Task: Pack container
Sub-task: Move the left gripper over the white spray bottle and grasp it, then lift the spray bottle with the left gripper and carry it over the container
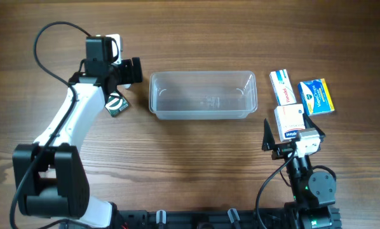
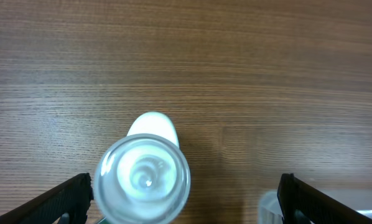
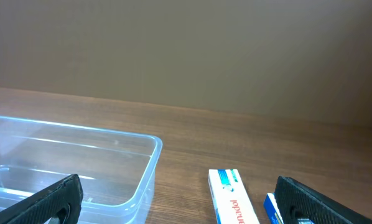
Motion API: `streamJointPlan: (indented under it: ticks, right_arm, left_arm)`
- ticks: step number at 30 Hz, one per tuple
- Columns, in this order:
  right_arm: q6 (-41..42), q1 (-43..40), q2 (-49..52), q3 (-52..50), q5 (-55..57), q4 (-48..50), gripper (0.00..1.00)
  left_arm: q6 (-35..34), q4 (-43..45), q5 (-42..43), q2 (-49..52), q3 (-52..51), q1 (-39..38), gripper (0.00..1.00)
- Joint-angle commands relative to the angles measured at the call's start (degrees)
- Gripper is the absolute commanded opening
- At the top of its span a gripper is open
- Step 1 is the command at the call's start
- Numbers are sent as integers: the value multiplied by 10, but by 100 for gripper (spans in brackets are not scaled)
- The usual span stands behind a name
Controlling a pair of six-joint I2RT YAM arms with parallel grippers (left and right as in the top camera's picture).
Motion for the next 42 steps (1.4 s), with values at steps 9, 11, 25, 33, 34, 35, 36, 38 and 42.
streamJointPlan:
  ticks: [9,11,25,33,34,35,36,38,42]
  right_arm:
    - [9,-3,-2,-1,-11,2,100]
    - [9,-3,-2,-1,-11,2,100]
    - [9,-3,-2,-1,-11,2,100]
    - [9,-3,-2,-1,-11,2,100]
    - [9,-3,-2,-1,-11,2,100]
    - [9,-3,-2,-1,-11,2,100]
    - [9,-3,-2,-1,-11,2,100]
    - [9,-3,-2,-1,-11,2,100]
    - [9,-3,-2,-1,-11,2,100]
  left_arm:
    - [11,22,-42,49,-3,0,93]
    - [11,26,-42,52,-3,0,88]
    - [11,43,-42,61,-3,0,45]
    - [11,43,-42,54,-3,0,30]
    - [11,44,-42,54,-3,0,27]
    - [11,44,-42,54,-3,0,27]
    - [11,44,-42,54,-3,0,27]
    - [11,44,-42,53,-3,0,27]
    - [11,50,-42,28,-3,0,26]
